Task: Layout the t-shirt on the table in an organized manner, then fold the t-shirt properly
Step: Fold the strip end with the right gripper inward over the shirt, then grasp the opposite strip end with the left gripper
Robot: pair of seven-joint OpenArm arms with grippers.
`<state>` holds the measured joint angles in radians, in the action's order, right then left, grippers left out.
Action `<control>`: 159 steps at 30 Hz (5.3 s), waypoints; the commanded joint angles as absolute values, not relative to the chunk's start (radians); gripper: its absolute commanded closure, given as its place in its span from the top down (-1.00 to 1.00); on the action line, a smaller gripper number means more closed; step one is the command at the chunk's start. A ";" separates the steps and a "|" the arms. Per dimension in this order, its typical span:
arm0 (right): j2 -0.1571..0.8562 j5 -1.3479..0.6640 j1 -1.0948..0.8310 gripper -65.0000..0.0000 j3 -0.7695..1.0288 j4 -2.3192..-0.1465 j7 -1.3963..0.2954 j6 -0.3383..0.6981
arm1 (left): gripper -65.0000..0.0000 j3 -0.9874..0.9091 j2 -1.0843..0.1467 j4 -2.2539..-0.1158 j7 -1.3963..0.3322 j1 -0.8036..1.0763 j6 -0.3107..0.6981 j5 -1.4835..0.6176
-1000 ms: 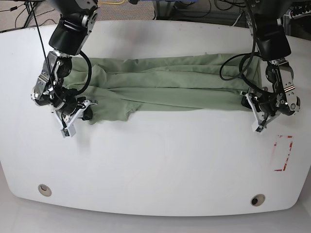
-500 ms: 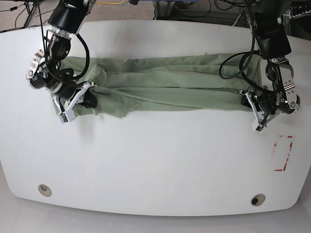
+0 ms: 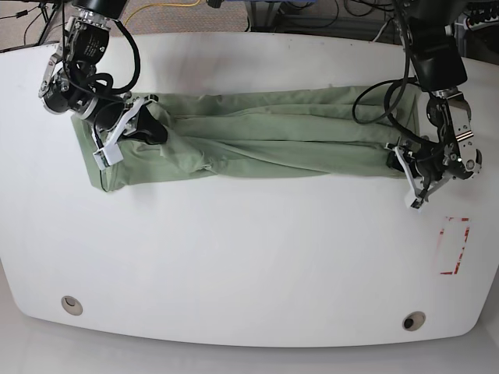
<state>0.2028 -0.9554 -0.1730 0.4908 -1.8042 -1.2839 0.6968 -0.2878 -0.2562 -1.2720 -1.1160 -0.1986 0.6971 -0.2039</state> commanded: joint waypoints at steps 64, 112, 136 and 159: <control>0.239 -0.745 -0.137 -0.49 0.467 -1.721 -1.196 0.698 | -0.04 -0.291 -0.263 -1.282 -1.156 -0.219 0.698 -0.263; 0.142 -0.193 -0.099 -0.49 0.272 -1.653 -0.909 0.698 | 0.45 -0.582 -0.297 -1.544 -1.396 -0.105 0.698 -0.650; 0.145 -0.193 -0.107 -0.49 0.269 -1.649 -0.909 0.698 | 0.45 -0.582 -0.283 -1.348 -1.317 -0.001 0.698 -0.743; 0.143 -0.194 -0.107 -0.49 0.268 -1.649 -0.909 0.698 | 0.17 -0.578 -0.251 -1.236 -1.279 -0.008 0.698 -0.740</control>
